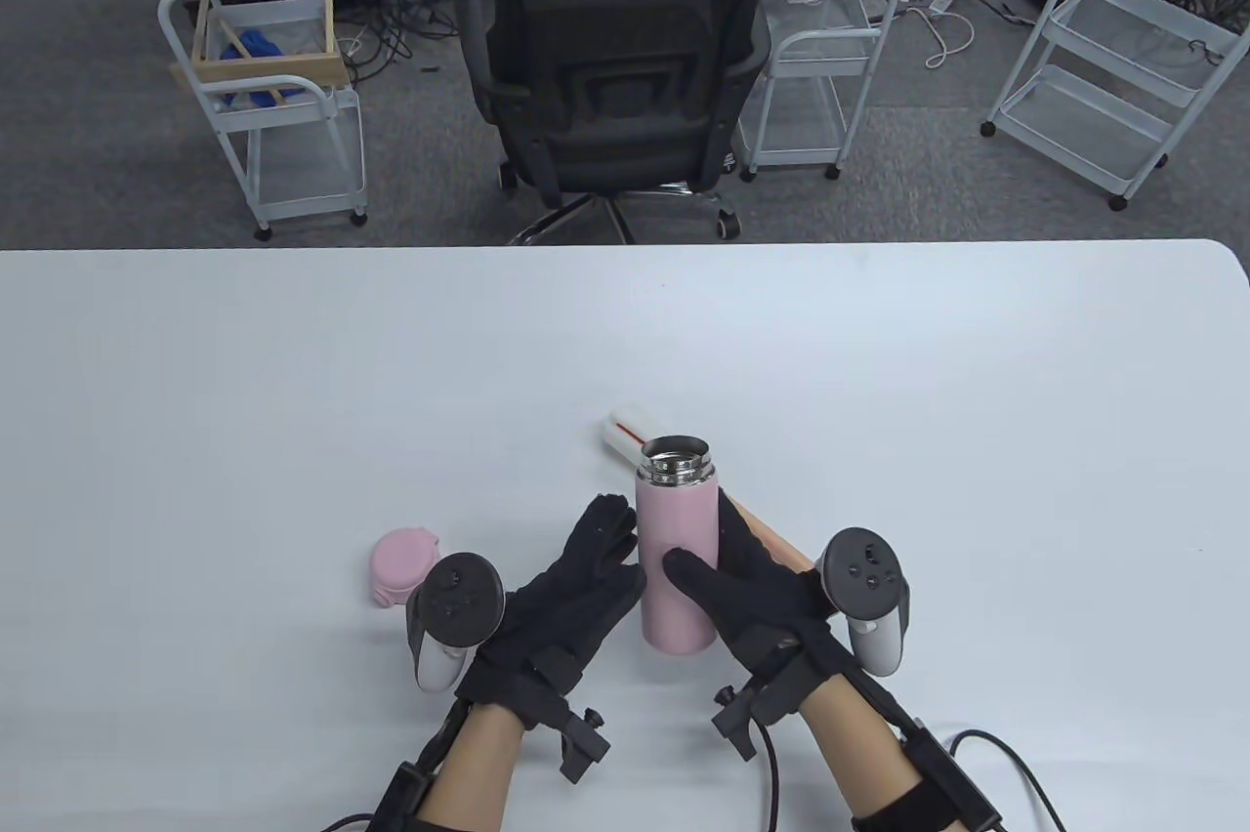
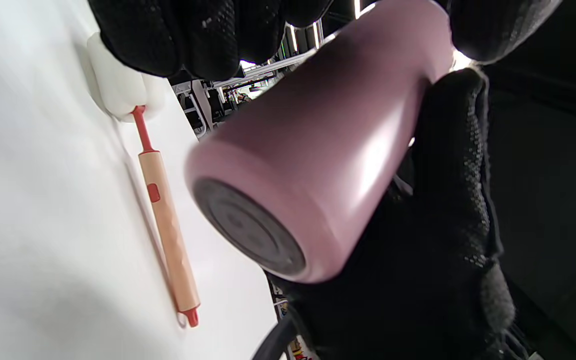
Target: Insert cup brush into the thermos (Clean the thermos with cup brush)
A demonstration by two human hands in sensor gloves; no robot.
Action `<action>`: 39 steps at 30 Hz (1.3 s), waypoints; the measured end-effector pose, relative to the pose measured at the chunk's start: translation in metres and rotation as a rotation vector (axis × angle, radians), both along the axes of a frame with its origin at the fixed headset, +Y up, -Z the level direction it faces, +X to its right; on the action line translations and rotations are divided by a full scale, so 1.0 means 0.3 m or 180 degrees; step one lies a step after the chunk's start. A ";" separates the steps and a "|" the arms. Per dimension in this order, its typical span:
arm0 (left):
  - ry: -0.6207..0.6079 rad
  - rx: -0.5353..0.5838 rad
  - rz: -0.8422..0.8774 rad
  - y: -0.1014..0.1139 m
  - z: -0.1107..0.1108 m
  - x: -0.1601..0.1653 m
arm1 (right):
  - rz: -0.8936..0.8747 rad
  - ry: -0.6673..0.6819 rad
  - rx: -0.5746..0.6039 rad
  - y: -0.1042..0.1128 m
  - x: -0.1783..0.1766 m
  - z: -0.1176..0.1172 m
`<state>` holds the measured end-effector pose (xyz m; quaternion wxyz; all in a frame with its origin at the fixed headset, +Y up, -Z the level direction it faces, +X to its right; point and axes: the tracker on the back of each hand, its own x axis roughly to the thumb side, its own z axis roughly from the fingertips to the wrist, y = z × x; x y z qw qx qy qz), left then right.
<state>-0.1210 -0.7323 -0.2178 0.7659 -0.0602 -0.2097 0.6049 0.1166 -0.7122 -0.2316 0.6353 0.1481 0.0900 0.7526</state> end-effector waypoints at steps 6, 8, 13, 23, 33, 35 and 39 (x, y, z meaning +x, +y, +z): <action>-0.0073 -0.0071 0.0121 0.010 -0.002 -0.024 | -0.0195 -0.0052 0.0016 0.003 -0.078 0.037; -0.0081 -0.0080 0.0024 0.012 -0.003 -0.032 | -0.0236 0.0026 0.0025 0.002 -0.088 0.047; 0.0021 -0.0103 -0.0304 0.012 -0.005 -0.044 | -0.0119 -0.0038 0.0193 -0.001 -0.067 0.049; 0.0464 0.0121 0.0012 0.023 -0.005 -0.099 | 0.1125 -0.0760 0.1146 0.031 0.037 0.044; 0.0720 0.0111 0.0325 0.010 -0.009 -0.149 | 0.2588 -0.1310 0.1114 0.006 0.092 -0.031; 0.0723 0.0115 0.0312 0.010 -0.009 -0.151 | 0.2763 -0.1345 0.1024 0.009 0.092 -0.055; 0.0680 0.0077 0.0366 0.010 -0.009 -0.143 | 0.3244 -0.1314 0.0756 -0.005 0.083 -0.132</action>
